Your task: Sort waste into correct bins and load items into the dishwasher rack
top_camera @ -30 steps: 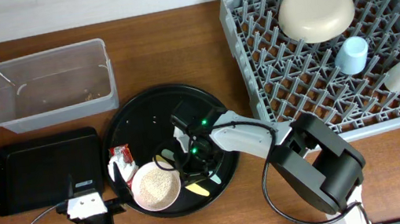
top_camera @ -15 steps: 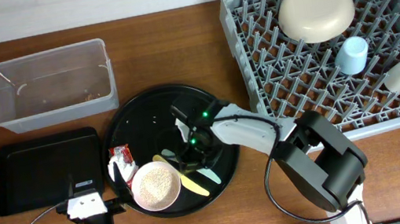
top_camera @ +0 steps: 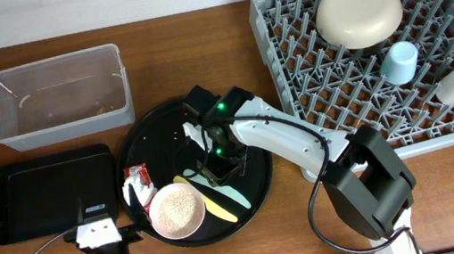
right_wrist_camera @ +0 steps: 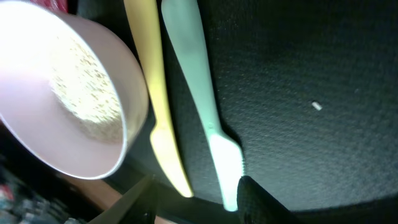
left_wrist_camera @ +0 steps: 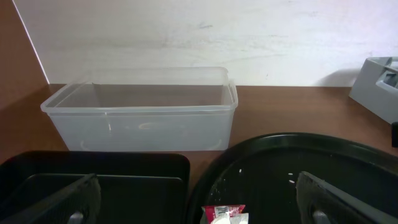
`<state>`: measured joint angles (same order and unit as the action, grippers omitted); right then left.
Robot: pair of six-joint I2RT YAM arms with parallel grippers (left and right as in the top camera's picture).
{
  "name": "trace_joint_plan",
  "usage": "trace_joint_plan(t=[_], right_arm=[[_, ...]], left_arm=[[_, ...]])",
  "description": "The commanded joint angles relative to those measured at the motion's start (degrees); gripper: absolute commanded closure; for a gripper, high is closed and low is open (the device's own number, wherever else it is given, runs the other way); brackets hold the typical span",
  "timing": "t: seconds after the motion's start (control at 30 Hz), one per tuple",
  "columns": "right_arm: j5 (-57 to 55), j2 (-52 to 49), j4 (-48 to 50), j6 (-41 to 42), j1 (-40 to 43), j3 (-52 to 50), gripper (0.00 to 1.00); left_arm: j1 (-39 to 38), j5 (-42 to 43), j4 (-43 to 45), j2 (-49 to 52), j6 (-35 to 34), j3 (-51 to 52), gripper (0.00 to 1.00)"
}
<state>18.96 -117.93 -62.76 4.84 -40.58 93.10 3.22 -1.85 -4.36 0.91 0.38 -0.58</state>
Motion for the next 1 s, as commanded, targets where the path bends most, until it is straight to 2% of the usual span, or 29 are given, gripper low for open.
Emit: trace_joint_plan(t=[0.0,0.17,0.37,0.47,0.73,0.97], right_arm=[[-2.3,-0.9,1.1,-6.1,0.2,-0.5,0.55],[-1.6,-3.0,1.2,-6.1,0.2,-0.7,0.55],[-1.3,-2.9,1.3,-7.8,0.2,-0.5,0.46],[-0.2,-2.9,0.6,-11.9,0.3,-0.5,0.46],[-0.5,-2.4,0.6,-11.9,3.8,-0.1,0.46],[5.7,3.3,0.6,-10.1,7.6,4.7,0.42]], left_arm=[[-0.1,0.6,-0.4,-0.2,0.5,0.0,0.01],[-0.1,0.6,-0.4,-0.2,0.5,0.0,0.01],[-0.1,0.6,-0.4,-0.2,0.5,0.0,0.01],[-0.1,0.6,-0.4,-0.2,0.5,0.0,0.01],[-0.1,0.9,-0.4,-0.2,0.3,0.0,0.01],[-0.1,8.5,4.3,-0.2,0.3,0.0,0.01]])
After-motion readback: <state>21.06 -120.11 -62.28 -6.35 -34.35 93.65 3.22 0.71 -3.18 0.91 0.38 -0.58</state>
